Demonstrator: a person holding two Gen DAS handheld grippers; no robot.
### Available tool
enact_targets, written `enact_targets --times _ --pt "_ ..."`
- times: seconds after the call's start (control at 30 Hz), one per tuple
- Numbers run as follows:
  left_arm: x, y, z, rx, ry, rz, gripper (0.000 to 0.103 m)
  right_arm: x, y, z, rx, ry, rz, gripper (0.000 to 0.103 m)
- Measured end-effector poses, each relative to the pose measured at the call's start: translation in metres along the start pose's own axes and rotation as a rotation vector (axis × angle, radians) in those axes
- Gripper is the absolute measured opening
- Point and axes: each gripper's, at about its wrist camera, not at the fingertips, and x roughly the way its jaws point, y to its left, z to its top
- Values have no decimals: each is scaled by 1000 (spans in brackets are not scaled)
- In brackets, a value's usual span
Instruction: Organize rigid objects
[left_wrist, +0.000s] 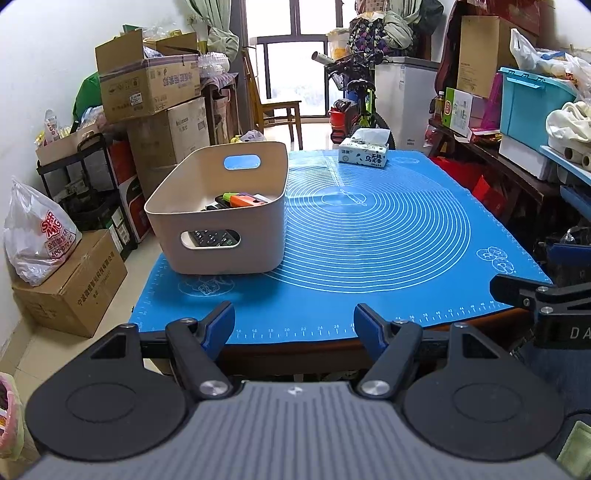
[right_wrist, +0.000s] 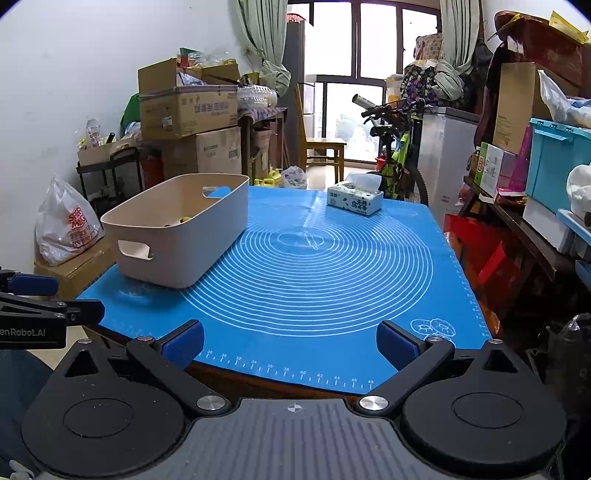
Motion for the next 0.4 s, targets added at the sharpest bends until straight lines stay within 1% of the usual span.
enact_targets --times 0.3,0.33,0.37,0.4 --pt "0 0 0 1 0 0 73 2 0 -3 8 6 2 99" --pt "0 0 0 0 0 -1 74 3 0 -3 9 8 3 99" --pt "0 0 0 1 -1 -4 78 3 0 -3 10 9 4 100" --pt "-1 -1 0 3 0 -5 79 3 0 -4 11 10 4 100"
